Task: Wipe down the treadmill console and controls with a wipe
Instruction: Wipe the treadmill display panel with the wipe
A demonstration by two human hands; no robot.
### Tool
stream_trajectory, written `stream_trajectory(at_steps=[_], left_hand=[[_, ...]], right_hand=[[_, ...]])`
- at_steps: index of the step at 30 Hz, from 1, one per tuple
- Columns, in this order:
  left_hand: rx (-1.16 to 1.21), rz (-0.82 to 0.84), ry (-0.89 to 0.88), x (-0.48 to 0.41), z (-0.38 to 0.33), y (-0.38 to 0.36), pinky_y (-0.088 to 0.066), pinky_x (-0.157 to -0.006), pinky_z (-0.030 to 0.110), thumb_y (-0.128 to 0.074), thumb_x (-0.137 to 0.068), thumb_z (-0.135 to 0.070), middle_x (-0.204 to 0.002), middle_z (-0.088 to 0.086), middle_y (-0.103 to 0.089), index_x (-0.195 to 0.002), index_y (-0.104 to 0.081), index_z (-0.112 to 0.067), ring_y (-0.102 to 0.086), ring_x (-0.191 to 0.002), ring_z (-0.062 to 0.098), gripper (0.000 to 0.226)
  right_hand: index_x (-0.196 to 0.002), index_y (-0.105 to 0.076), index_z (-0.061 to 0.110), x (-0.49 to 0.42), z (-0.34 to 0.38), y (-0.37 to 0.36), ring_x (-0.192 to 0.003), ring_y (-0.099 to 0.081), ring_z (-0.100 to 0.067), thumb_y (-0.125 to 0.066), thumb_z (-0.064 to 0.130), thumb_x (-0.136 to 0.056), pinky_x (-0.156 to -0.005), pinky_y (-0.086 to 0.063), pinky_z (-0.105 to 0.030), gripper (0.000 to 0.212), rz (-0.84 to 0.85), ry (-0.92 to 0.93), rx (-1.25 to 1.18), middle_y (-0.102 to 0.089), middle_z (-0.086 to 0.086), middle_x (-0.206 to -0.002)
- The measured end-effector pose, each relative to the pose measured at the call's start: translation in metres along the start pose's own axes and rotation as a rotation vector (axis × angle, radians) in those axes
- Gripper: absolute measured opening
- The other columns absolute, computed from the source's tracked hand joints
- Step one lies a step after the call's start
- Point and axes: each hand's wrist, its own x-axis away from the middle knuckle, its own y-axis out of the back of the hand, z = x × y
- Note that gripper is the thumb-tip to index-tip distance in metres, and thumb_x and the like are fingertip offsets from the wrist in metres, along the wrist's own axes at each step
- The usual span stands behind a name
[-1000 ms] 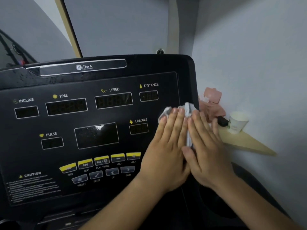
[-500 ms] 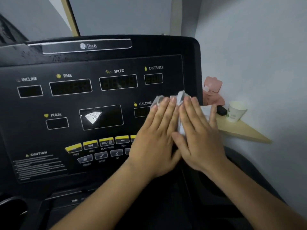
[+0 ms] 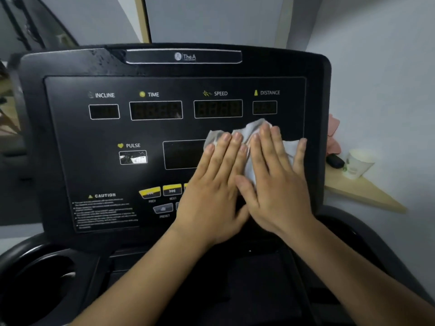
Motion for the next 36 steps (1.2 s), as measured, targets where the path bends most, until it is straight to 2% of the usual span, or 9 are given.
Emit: stream_trajectory(at_steps=[6,12,18,26,31,36], left_hand=[[0.005,0.032,0.035,0.058,0.023,-0.003,-0.015,-0.121,0.049,-0.032,-0.097,-0.058,-0.164,0.017,-0.003,-0.154,-0.012,0.000,0.000,-0.152,0.030,0.084],[-0.023,-0.029,0.112,0.025,0.062,0.022,-0.008,-0.123,0.047,-0.033,-0.095,-0.050,-0.163,0.019,-0.001,-0.154,-0.008,0.002,0.004,-0.151,0.030,0.082],[-0.020,0.011,0.112,0.089,0.070,0.012,-0.014,-0.122,0.048,-0.037,-0.094,-0.046,-0.163,0.019,-0.004,-0.154,-0.012,0.001,-0.001,-0.152,0.031,0.080],[-0.035,-0.053,0.206,0.081,0.115,0.032,-0.008,-0.123,0.047,-0.041,-0.094,-0.049,-0.164,0.018,0.000,-0.154,-0.008,0.001,0.004,-0.152,0.029,0.085],[-0.032,-0.012,0.208,0.136,0.116,0.020,-0.013,-0.122,0.048,-0.042,-0.093,-0.056,-0.164,0.018,-0.003,-0.154,-0.012,0.000,0.000,-0.152,0.030,0.088],[-0.069,-0.042,0.233,0.120,0.152,0.039,-0.011,-0.123,0.047,-0.035,-0.094,-0.057,-0.164,0.017,-0.003,-0.154,-0.009,0.000,0.001,-0.152,0.029,0.086]], right_hand=[[-0.151,-0.023,0.003,0.039,0.029,-0.016,-0.150,-0.003,-0.026,-0.013,0.057,-0.098,-0.115,-0.006,-0.065,0.077,0.046,0.107,-0.034,-0.010,-0.015,-0.161],[-0.151,-0.018,0.003,-0.032,0.062,0.009,-0.150,-0.003,-0.024,-0.013,0.057,-0.098,-0.116,0.000,-0.062,0.076,-0.034,0.081,-0.009,-0.010,-0.016,-0.161],[-0.152,-0.019,0.005,0.017,0.095,-0.015,-0.150,-0.005,-0.025,-0.022,0.058,-0.097,-0.115,-0.007,-0.064,0.076,0.024,0.248,-0.037,-0.013,-0.013,-0.161],[-0.152,-0.018,0.003,-0.041,0.138,0.003,-0.150,-0.001,-0.025,-0.015,0.057,-0.098,-0.115,-0.002,-0.064,0.076,-0.033,0.201,-0.025,-0.010,-0.016,-0.161],[-0.151,-0.024,0.004,0.003,0.148,-0.016,-0.149,-0.008,-0.027,-0.023,0.057,-0.098,-0.115,-0.003,-0.064,0.075,0.008,0.367,-0.027,-0.015,-0.015,-0.160],[-0.151,-0.022,0.004,-0.046,0.176,0.000,-0.149,-0.009,-0.025,-0.022,0.054,-0.098,-0.114,-0.001,-0.066,0.072,-0.035,0.362,0.008,-0.017,-0.015,-0.160]])
